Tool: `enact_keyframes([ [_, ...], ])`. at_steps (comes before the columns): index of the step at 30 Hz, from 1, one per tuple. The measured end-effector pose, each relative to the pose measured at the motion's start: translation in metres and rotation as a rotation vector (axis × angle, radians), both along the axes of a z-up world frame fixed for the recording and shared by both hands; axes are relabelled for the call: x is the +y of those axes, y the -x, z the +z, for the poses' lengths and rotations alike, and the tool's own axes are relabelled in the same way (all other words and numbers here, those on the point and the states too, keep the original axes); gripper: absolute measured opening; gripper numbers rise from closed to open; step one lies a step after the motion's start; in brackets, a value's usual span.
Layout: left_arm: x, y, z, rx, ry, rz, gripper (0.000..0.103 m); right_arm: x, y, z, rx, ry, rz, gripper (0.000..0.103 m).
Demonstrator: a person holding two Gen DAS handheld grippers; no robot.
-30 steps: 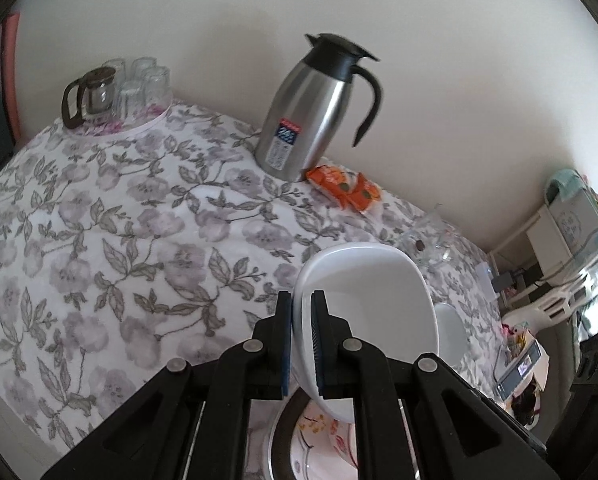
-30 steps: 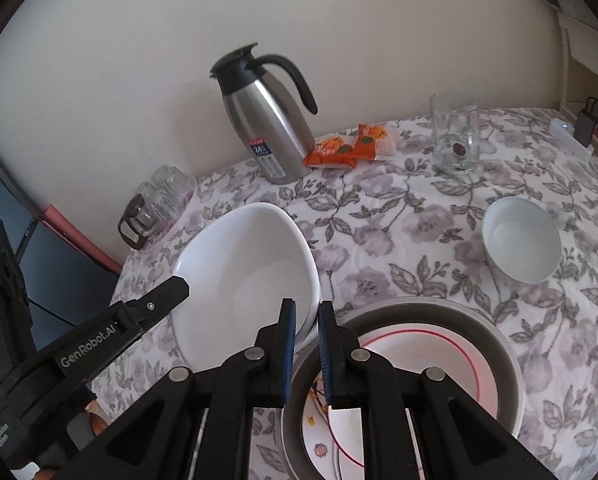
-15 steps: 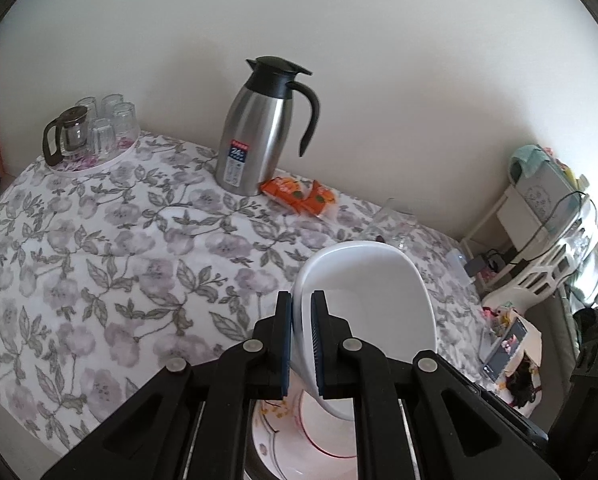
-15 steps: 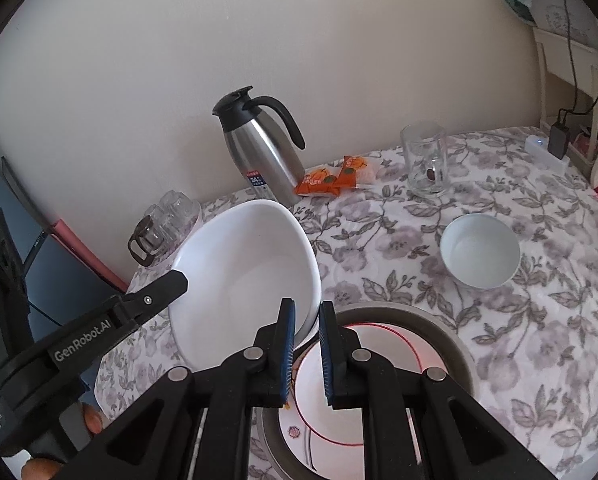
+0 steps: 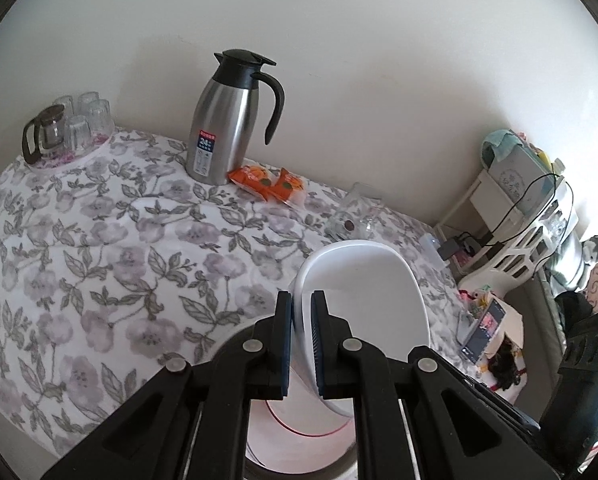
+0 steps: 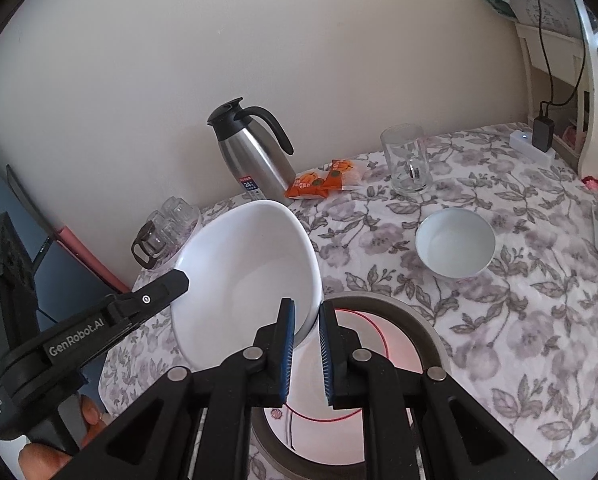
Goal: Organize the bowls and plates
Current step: 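Lift the white square bowl with both grippers and carry it toward the basin, then lower the white square bowl into the strawberry bowl in the basin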
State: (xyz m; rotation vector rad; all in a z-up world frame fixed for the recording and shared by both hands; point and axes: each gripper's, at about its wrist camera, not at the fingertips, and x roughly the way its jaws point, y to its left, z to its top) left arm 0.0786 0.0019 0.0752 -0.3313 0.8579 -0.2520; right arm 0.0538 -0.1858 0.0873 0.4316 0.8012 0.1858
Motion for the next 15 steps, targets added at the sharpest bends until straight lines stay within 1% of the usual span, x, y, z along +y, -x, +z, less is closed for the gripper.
enact_keyframes([
  [4, -0.001, 0.002, -0.006, 0.02, 0.013, -0.006, 0.009, -0.003, 0.003, -0.002, 0.011, -0.002, 0.003, 0.013],
  [11, -0.01, 0.008, -0.014, 0.037, -0.02, -0.02, 0.009, -0.007, 0.006, -0.015, 0.06, 0.003, 0.009, 0.014],
  [15, -0.016, 0.005, -0.026, 0.077, -0.045, -0.019, 0.009, -0.01, 0.006, -0.023, 0.089, 0.002, 0.009, 0.014],
])
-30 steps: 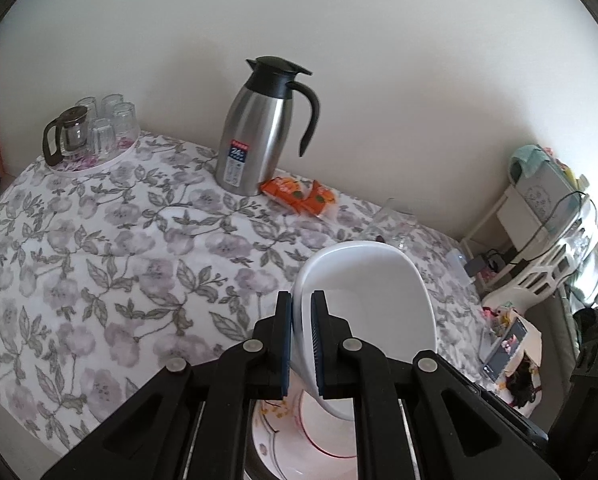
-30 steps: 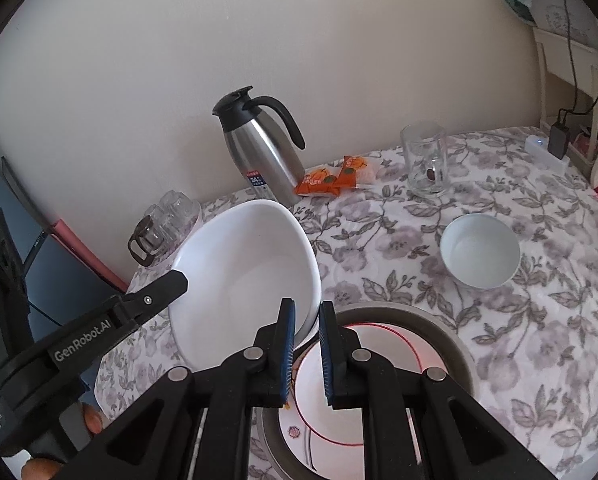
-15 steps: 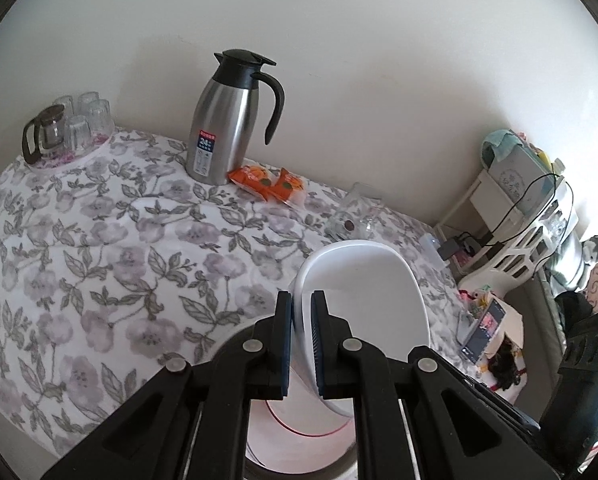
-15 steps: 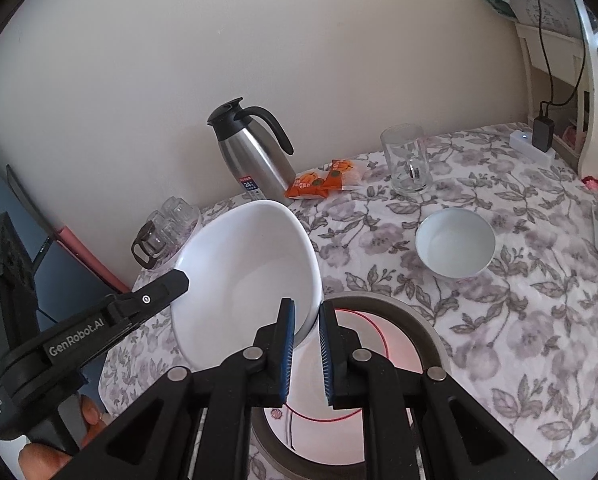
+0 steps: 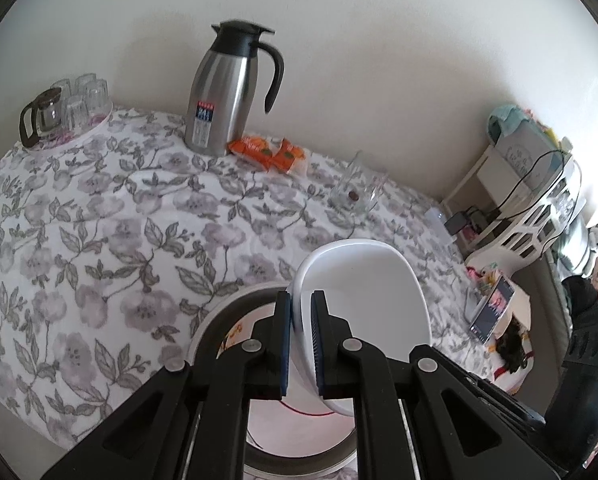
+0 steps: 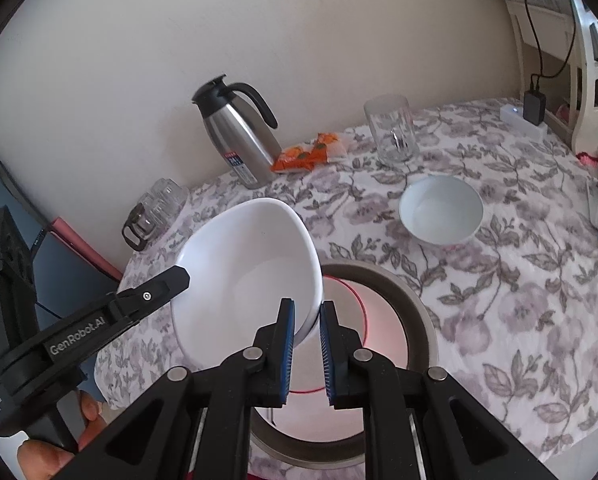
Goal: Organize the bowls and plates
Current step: 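Lower the white square bowl into the strawberry bowl in the basin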
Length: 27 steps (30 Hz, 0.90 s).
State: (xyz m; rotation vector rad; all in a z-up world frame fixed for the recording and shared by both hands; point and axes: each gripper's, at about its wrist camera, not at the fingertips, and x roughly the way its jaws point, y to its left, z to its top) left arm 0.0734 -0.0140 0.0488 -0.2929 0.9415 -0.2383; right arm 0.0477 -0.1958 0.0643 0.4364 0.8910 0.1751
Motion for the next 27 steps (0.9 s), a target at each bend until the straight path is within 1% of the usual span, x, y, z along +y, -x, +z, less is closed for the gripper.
enact_keyframes([
  [5, -0.005, 0.0, -0.007, 0.023, -0.018, -0.007, 0.009, -0.003, -0.002, -0.009, 0.036, -0.001, -0.003, 0.014],
  [9, -0.005, 0.0, -0.011, 0.034, -0.027, -0.005, 0.009, -0.002, -0.003, -0.011, 0.047, 0.003, 0.004, 0.014],
  [27, -0.003, -0.012, -0.039, 0.136, -0.03, -0.004, 0.009, 0.002, -0.012, -0.032, 0.115, 0.02, 0.01, 0.015],
])
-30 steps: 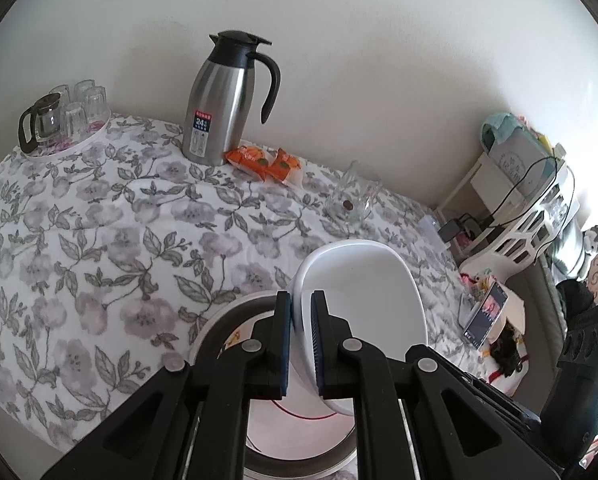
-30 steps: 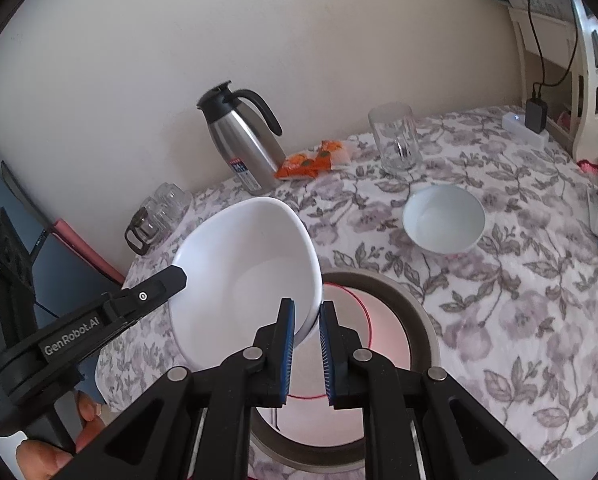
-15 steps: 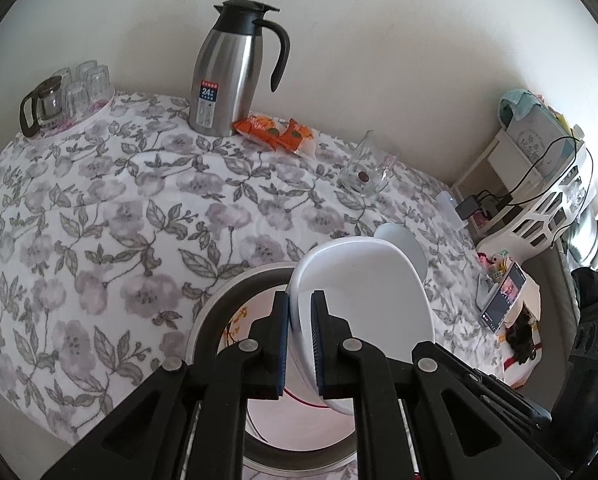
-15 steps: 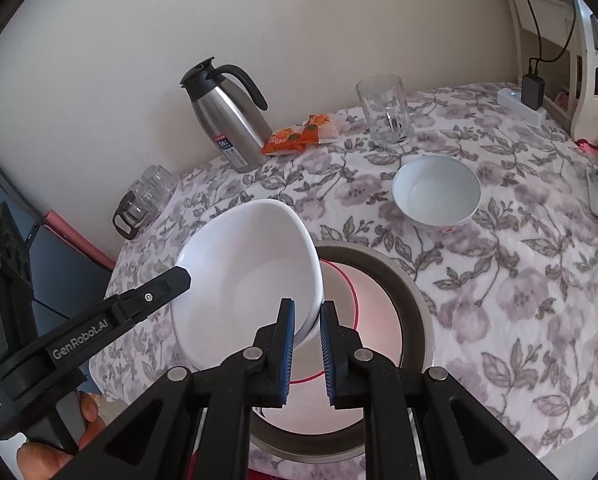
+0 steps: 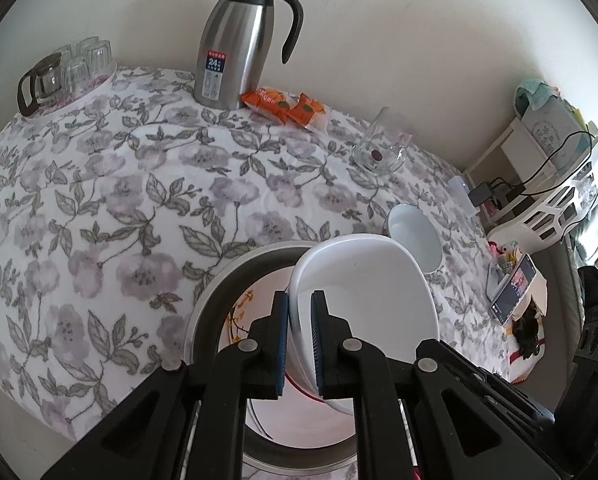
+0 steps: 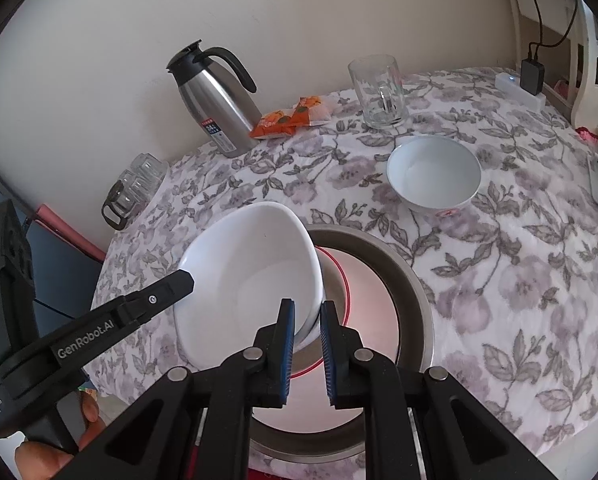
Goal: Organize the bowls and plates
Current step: 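Lower the white square bowl into the strawberry bowl in the basin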
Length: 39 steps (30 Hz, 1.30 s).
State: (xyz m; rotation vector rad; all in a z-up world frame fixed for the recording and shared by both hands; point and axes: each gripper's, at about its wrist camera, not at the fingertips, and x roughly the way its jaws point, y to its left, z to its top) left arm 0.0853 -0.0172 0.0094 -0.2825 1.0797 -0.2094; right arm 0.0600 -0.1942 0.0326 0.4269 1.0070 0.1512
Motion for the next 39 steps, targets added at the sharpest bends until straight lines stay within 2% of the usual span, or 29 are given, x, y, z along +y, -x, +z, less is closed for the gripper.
enact_keyframes([
  [13, -0.001, -0.005, -0.017, 0.053, -0.007, -0.001, 0.009, -0.001, -0.007, -0.017, 0.054, -0.002, -0.004, 0.015],
  [26, -0.002, -0.006, -0.017, 0.053, -0.018, -0.008, 0.009, -0.001, -0.008, -0.017, 0.052, -0.001, -0.004, 0.016],
  [39, 0.008, -0.008, -0.02, 0.079, 0.02, 0.03, 0.013, -0.004, -0.008, -0.018, 0.056, -0.02, -0.007, 0.016],
])
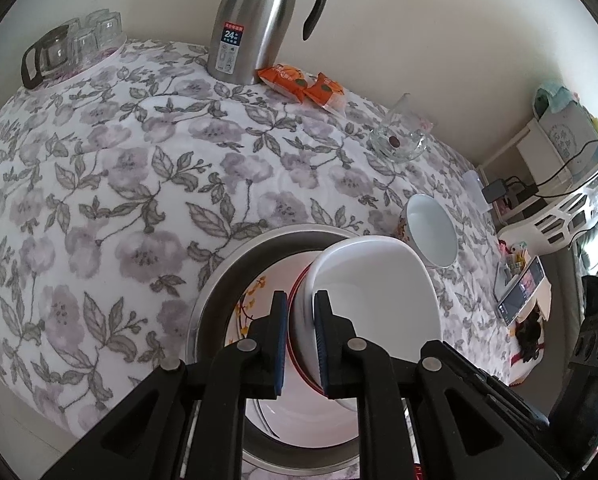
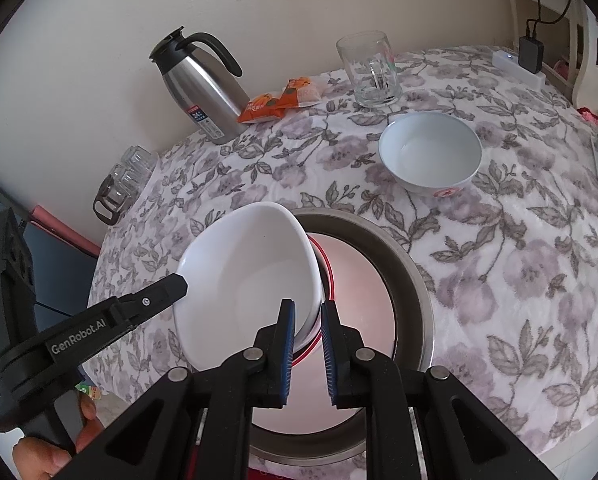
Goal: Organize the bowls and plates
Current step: 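Lower the white square bowl into the strawberry bowl in the basin, then open both grippers to release the white square bowl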
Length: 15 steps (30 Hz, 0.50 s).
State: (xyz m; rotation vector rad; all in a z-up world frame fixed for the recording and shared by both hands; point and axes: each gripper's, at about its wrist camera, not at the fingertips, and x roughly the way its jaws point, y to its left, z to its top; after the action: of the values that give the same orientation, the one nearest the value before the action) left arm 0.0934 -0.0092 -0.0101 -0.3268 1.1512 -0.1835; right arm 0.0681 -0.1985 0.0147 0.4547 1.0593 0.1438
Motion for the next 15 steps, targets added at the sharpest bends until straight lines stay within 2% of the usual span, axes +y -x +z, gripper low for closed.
enact_keyframes([
  [4, 0.001, 0.002, 0.004, -0.011, -0.004, 0.008, 0.014, -0.002, 0.001, 0.004, -0.016, 0.004, -0.004, 0.016],
  [8, 0.005, 0.005, 0.017, -0.057, -0.013, 0.022, 0.016, -0.004, 0.004, 0.014, -0.051, 0.009, -0.003, 0.016],
  [9, 0.007, 0.006, 0.019, -0.064, -0.005, 0.028, 0.018, -0.004, 0.004, 0.015, -0.056, 0.011, -0.001, 0.016],
  [11, 0.01, 0.006, 0.02, -0.069, -0.007, 0.041, 0.031, -0.003, 0.004, 0.017, -0.065, 0.017, 0.001, 0.016],
  [12, 0.011, 0.006, 0.021, -0.069, -0.021, 0.052, 0.034, -0.003, 0.004, 0.017, -0.065, 0.019, 0.001, 0.016],
  [15, 0.013, 0.004, 0.019, -0.062, -0.044, 0.069, 0.047, -0.002, 0.003, 0.016, -0.056, 0.027, -0.001, 0.027],
])
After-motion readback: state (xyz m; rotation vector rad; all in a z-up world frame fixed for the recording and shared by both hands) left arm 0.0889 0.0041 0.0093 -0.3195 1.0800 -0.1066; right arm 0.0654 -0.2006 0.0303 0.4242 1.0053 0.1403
